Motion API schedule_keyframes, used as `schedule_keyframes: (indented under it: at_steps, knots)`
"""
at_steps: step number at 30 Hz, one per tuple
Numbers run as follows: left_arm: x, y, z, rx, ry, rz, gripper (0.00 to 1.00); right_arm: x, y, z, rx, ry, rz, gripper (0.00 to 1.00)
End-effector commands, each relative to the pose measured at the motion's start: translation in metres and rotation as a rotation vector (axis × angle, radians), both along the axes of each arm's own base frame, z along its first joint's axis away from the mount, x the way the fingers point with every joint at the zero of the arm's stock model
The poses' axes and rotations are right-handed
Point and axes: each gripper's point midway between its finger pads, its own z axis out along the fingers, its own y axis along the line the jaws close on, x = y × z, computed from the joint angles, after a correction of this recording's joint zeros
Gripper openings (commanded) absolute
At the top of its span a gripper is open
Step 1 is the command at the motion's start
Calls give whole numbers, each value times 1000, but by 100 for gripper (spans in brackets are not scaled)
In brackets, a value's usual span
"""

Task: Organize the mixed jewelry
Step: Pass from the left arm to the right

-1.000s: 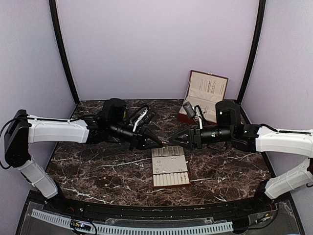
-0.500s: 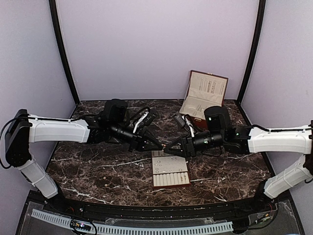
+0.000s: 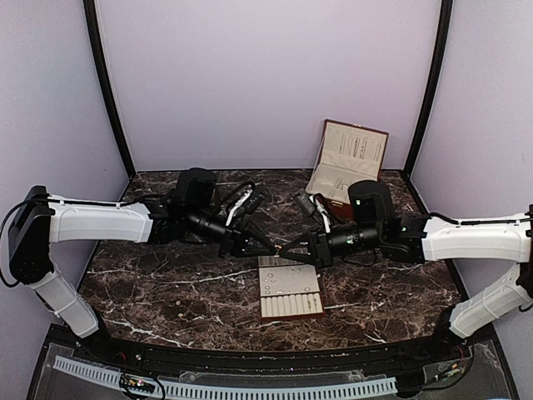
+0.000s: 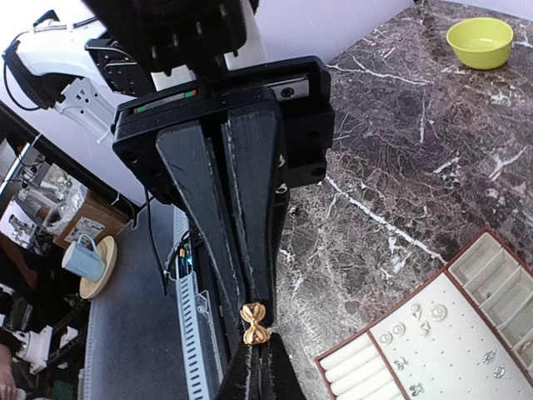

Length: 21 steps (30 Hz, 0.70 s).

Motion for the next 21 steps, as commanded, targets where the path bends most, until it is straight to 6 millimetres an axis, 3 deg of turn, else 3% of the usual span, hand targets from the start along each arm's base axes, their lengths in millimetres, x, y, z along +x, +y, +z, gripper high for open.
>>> schedule_keyframes:
  at_steps: [1,7,11,18,21]
  knots:
    - [-5,-2,11,-26,-22,-24,0,5,5,17,52,-42,-13,0]
    - [1,1,17,-36,-66,28,39,7,-8,15,38,-28,-91,0]
    - [11,6,23,-46,-95,110,65,9,-23,2,-2,35,-183,0]
    - [81,43,30,6,-123,487,70,0,-59,-67,-225,210,-436,0]
    - [97,61,29,32,-125,611,71,-11,-65,-90,-277,298,-523,0]
